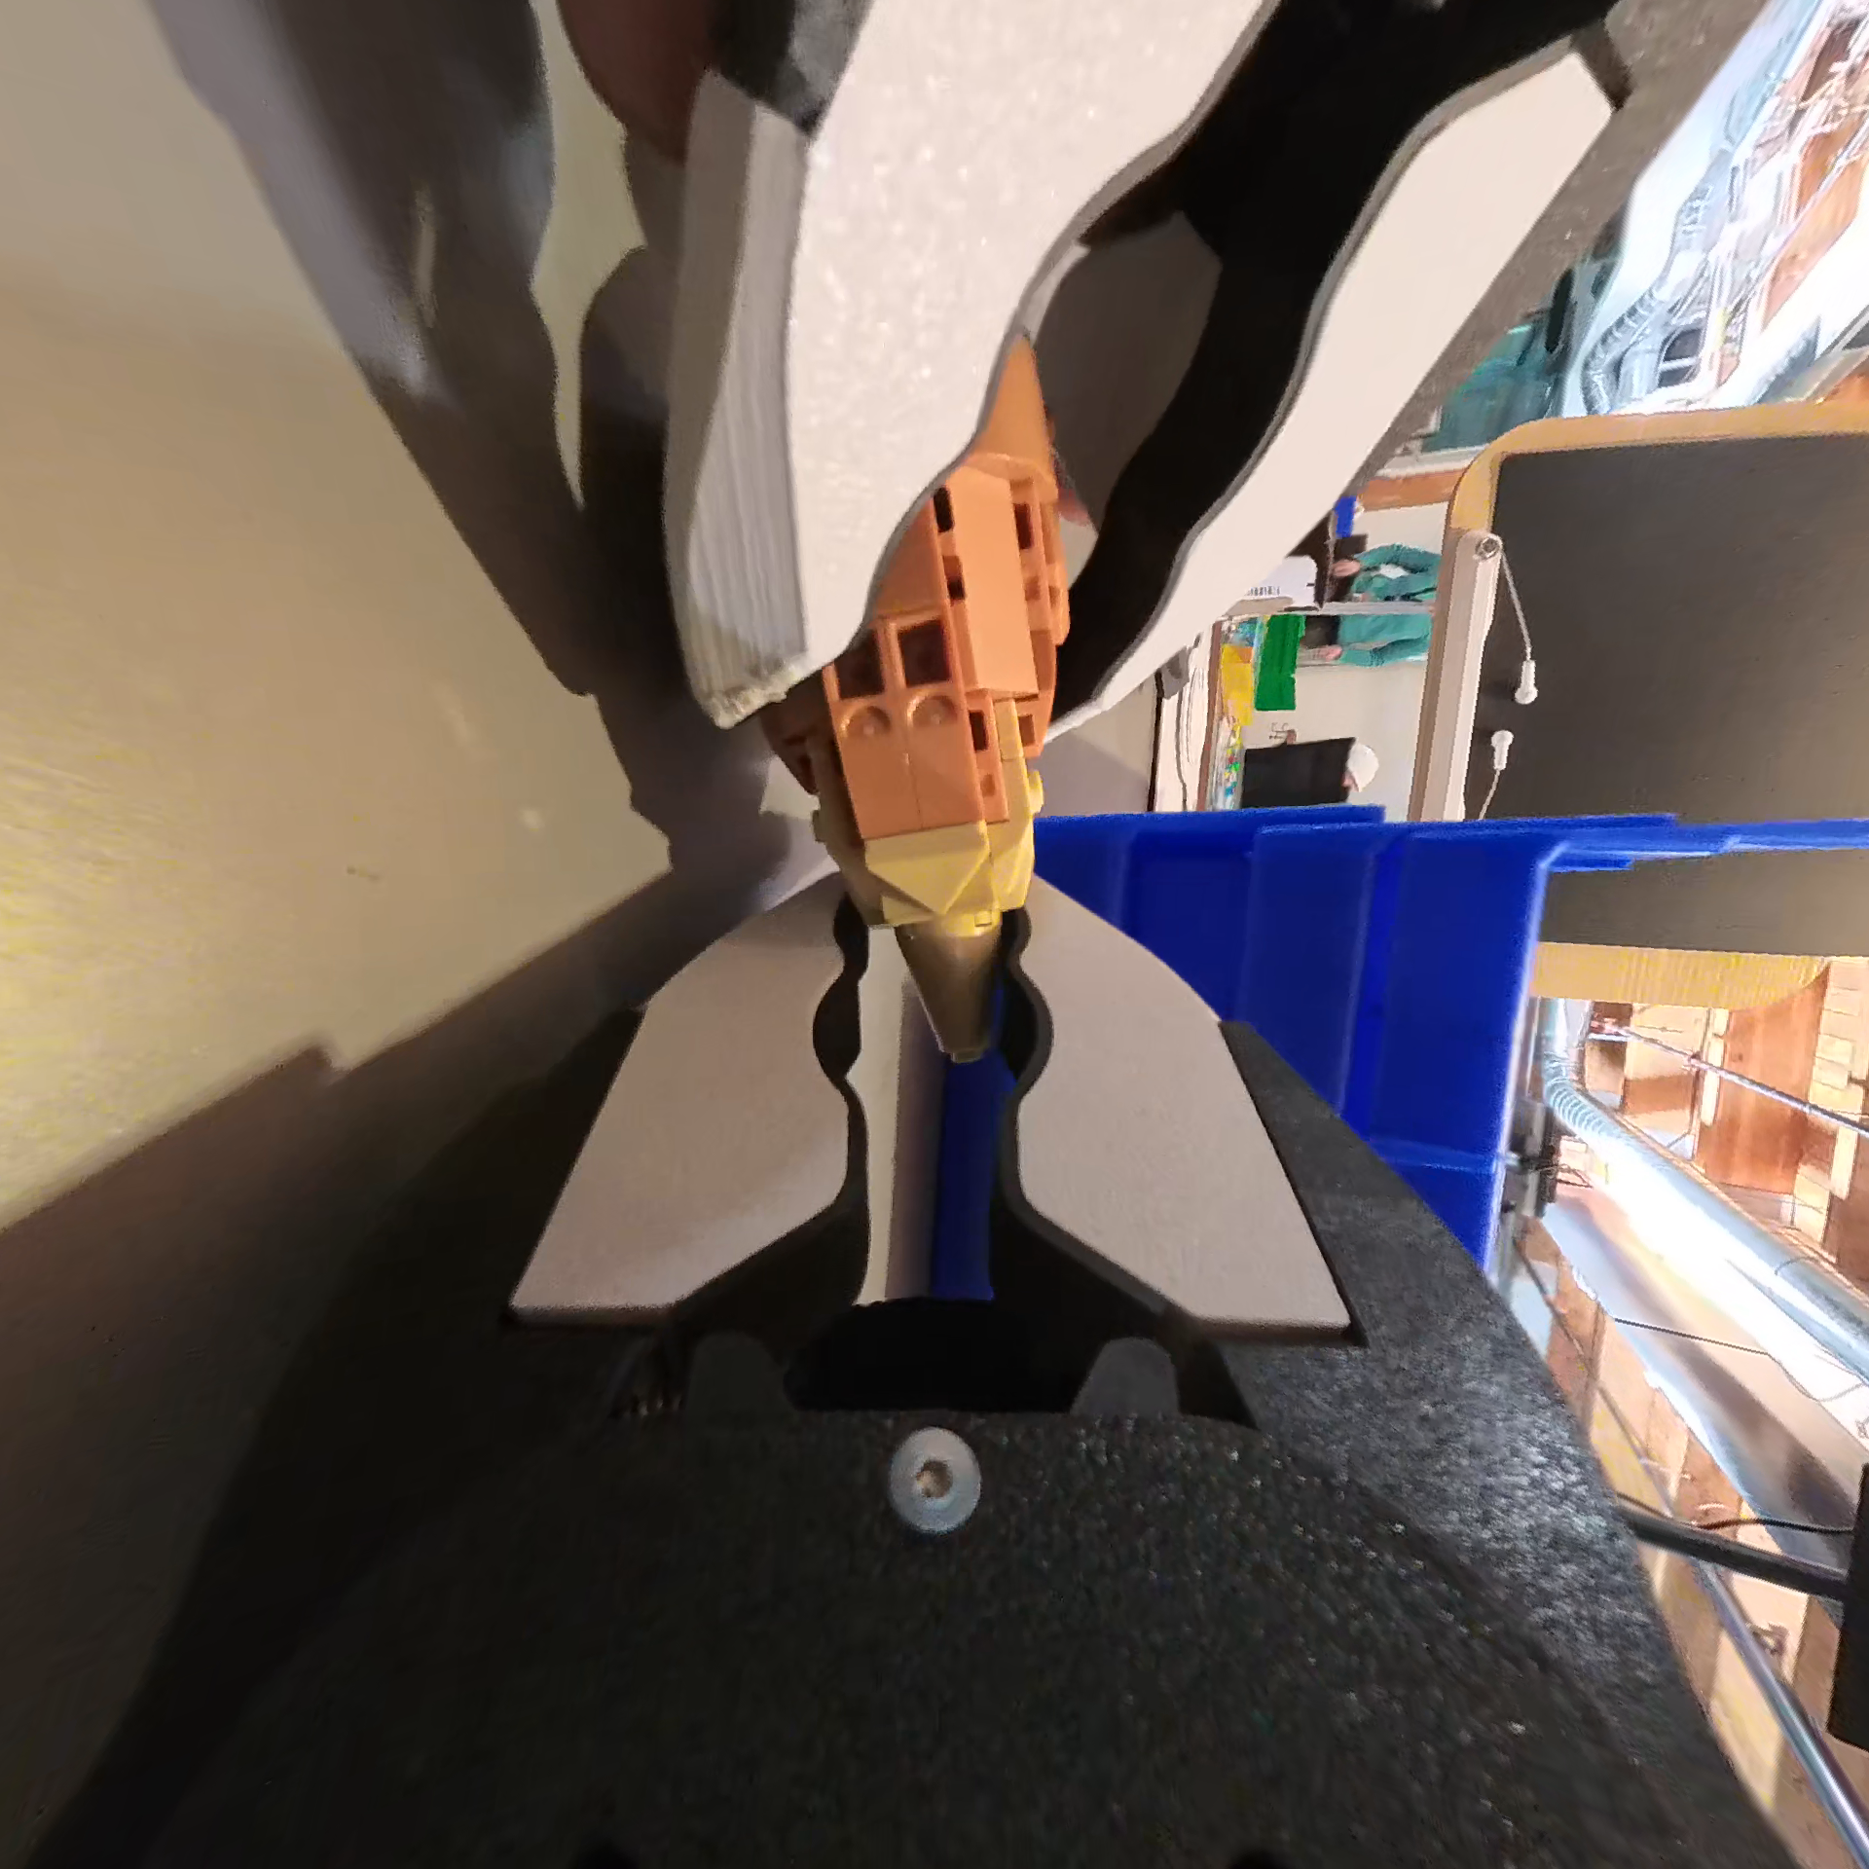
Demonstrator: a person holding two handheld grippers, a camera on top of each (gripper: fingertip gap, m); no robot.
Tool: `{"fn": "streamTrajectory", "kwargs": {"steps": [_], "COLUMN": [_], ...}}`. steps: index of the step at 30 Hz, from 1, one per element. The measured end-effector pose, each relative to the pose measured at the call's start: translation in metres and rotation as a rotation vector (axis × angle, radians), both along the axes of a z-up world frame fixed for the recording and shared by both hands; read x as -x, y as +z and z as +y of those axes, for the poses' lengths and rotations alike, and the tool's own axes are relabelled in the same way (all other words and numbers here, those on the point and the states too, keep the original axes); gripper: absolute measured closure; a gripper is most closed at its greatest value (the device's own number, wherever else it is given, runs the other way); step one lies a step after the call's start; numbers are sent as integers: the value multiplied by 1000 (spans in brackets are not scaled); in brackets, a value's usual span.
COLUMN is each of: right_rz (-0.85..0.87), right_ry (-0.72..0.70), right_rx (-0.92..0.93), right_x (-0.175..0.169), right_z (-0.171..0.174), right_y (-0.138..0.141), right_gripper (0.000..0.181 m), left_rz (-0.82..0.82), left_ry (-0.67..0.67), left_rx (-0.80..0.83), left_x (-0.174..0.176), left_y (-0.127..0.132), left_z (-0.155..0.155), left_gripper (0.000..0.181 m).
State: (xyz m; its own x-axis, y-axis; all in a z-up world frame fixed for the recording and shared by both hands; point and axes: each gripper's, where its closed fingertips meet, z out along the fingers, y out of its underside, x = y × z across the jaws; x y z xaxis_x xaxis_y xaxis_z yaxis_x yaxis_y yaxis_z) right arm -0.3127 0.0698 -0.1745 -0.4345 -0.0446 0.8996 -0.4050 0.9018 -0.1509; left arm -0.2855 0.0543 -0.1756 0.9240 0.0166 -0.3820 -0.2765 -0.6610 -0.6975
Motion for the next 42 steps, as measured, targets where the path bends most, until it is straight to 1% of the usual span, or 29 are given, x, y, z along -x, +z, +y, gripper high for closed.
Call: {"fn": "streamTrajectory", "kwargs": {"steps": [3, 4, 6, 8, 10, 12, 13, 18, 21, 24, 26, 27, 28, 30, 33, 35, 40, 42], "right_rz": [-21, -37, -70, -79, -84, -99, -105, -126, -81, -74, -58, -71, -75, -43, -42, -36, -41, -60], "right_ry": [-25, -33, -35, -29, -21, -18, -15, -2, -11, -15, -44, -57, -49, 14, 62, 67, 59, 43], "right_rx": [2, 11, 40, 48, 63, 71, 76, 99, 82, 119, 108, 100, 93, 93, 106, 87, 9, 5], "right_x": [2, 3, 2, 0, -3, -4, -4, -5, -2, 1, 7, 8, 8, 4, -2, -3, -5, -4], "right_z": [3, 4, 3, 1, -2, -3, -3, -5, -3, 0, 7, 10, 10, 6, 2, 1, -1, 0], "right_y": [-1, -2, -1, -1, 0, -1, -1, -2, -1, 3, 6, 6, 6, 11, 14, 12, -4, -7], "right_gripper": [158, 159, 160, 165, 166, 166, 166, 166, 165, 165, 160, 154, 149, 147, 145, 145, 145, 149], "left_rz": [86, 147, 298, 421, 484, 535, 546, 566, 577, 542, 521, 498, 467, 371, 272, 245, 235, 230], "left_ry": [13, 27, 35, 9, -1, 9, 5, 14, 61, 115, 141, 143, 132, 114, 104, 95, 59, 62], "left_rx": [-1, 14, 95, 139, 150, 144, 142, 169, 198, 213, 238, 240, 224, 170, 126, 120, 107, 101], "left_x": [6, 11, 19, 20, 20, 24, 24, 25, 26, 27, 30, 31, 30, 25, 22, 20, 10, 11], "left_y": [2, 3, 0, -2, -3, -1, -1, 0, -1, 0, -1, -2, -3, -4, -5, -6, -6, -6], "left_z": [1, -1, -5, -5, -2, -1, -1, -3, -3, -4, -10, -11, -11, -10, -10, -8, -2, -2], "left_gripper": [131, 130, 125, 122, 123, 130, 130, 130, 131, 131, 131, 131, 132, 132, 133, 133, 133, 134]}}
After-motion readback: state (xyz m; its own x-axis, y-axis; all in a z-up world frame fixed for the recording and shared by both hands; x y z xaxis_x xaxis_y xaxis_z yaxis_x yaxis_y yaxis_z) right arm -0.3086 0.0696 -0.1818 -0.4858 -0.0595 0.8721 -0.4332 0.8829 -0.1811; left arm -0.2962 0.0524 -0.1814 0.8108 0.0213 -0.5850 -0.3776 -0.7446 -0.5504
